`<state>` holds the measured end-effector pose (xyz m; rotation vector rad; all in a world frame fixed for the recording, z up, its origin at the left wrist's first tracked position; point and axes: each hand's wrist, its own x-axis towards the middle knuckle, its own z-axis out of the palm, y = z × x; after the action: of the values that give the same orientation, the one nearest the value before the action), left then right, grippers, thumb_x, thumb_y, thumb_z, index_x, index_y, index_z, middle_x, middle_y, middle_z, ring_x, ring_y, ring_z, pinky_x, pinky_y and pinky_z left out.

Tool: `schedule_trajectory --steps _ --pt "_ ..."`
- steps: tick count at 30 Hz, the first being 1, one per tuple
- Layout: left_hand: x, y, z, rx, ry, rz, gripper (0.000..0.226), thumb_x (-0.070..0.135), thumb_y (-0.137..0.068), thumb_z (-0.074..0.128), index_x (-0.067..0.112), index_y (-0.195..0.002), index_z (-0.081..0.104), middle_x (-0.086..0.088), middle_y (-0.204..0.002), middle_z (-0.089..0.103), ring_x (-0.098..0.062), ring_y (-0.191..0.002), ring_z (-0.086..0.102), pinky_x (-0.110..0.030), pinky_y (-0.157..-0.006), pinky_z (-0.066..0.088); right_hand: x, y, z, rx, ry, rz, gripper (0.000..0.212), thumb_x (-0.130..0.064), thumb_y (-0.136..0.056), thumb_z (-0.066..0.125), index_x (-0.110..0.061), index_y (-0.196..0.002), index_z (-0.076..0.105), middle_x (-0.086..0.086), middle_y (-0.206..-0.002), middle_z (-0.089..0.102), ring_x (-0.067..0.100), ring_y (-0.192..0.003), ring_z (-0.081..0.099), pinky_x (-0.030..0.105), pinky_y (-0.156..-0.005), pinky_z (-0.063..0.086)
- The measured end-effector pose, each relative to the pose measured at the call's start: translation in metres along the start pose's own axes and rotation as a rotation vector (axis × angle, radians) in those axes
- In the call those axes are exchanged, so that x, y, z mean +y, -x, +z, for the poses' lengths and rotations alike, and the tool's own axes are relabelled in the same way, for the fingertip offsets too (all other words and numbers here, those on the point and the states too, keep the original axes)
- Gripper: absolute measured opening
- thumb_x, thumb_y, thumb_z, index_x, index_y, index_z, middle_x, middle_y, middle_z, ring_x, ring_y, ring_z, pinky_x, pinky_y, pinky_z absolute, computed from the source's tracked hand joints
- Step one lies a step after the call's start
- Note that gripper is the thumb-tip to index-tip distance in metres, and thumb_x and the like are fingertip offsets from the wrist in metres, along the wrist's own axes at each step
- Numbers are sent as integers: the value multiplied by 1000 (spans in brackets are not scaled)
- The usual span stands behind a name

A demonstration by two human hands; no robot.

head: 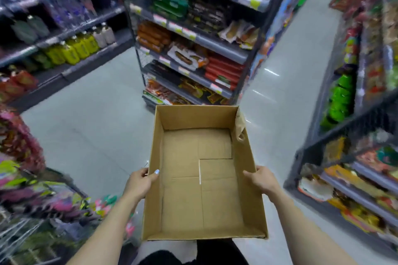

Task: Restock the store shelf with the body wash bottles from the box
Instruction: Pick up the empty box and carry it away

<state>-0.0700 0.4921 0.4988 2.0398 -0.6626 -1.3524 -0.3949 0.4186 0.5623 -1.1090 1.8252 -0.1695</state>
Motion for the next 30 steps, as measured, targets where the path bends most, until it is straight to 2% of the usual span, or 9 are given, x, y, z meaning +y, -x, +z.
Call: schedule_trajectory --steps 3,6,11,14,16,21,25,27,30 --pt "19 -23 6 113 91 -65 29 36 -81 64 8 -74 63 -3 -59 53 -22 -53 47 -24 -50 35 -61 -57 -16 -92 124 -72 13 -29 -91 57 -19 -98 63 6 -99 71 25 -92 69 35 -82 57" --pt "40 -46 4 205 205 -127 27 36 -82 65 8 -78 67 -9 -65 56 -21 -59 51 -30 -55 37 -126 -110 -19 -172 245 -153 16 -30 -91 58 -15 -92 65 9 -97 71 27 -91 69 41 -88 56" --pt "61 -90 -19 380 344 -188 23 45 -69 69 22 -73 73 -10 -68 67 -26 -62 61 -40 -59 51 -228 -179 9 -271 458 -287 16 -27 -91 58 -14 -83 60 6 -63 58 21 -59 58 34 -61 50" --pt "79 -116 -37 468 407 -203 16 36 -76 69 21 -73 71 -7 -71 69 -26 -66 62 -35 -61 50 -281 -215 38 -338 503 -342 15 -22 -92 57 -16 -80 57 5 -61 56 17 -51 52 28 -50 41" --pt "87 -140 -52 486 441 -218 14 35 -78 69 21 -77 71 -5 -72 68 -23 -66 60 -30 -59 47 -312 -239 62 -357 543 -365 12 -24 -91 58 -13 -86 61 6 -67 60 18 -58 56 29 -54 43" --pt "93 -213 -98 501 483 -294 46 50 -64 67 14 -92 71 -7 -78 70 -29 -71 64 -33 -56 51 -381 -299 123 -410 616 -388 32 -29 -90 60 -11 -116 65 1 -71 65 16 -64 60 27 -59 44" --pt "84 -277 -124 514 551 -362 67 55 -64 69 15 -118 65 -7 -104 73 -29 -94 68 -48 -86 56 -422 -351 185 -465 678 -379 35 -31 -91 59 -7 -116 63 2 -64 62 16 -59 58 26 -54 43" --pt "66 -315 -130 516 580 -398 77 58 -61 70 15 -125 60 -7 -110 71 -28 -98 68 -48 -90 54 -428 -389 224 -460 695 -340 41 -34 -89 61 -5 -117 63 11 -77 71 24 -71 67 34 -67 54" --pt "33 -385 -129 538 556 -429 57 46 -76 68 13 -122 62 -7 -108 72 -27 -97 67 -46 -91 52 -422 -458 296 -463 713 -298 36 -34 -89 60 -10 -117 64 13 -86 74 23 -76 68 37 -73 55"
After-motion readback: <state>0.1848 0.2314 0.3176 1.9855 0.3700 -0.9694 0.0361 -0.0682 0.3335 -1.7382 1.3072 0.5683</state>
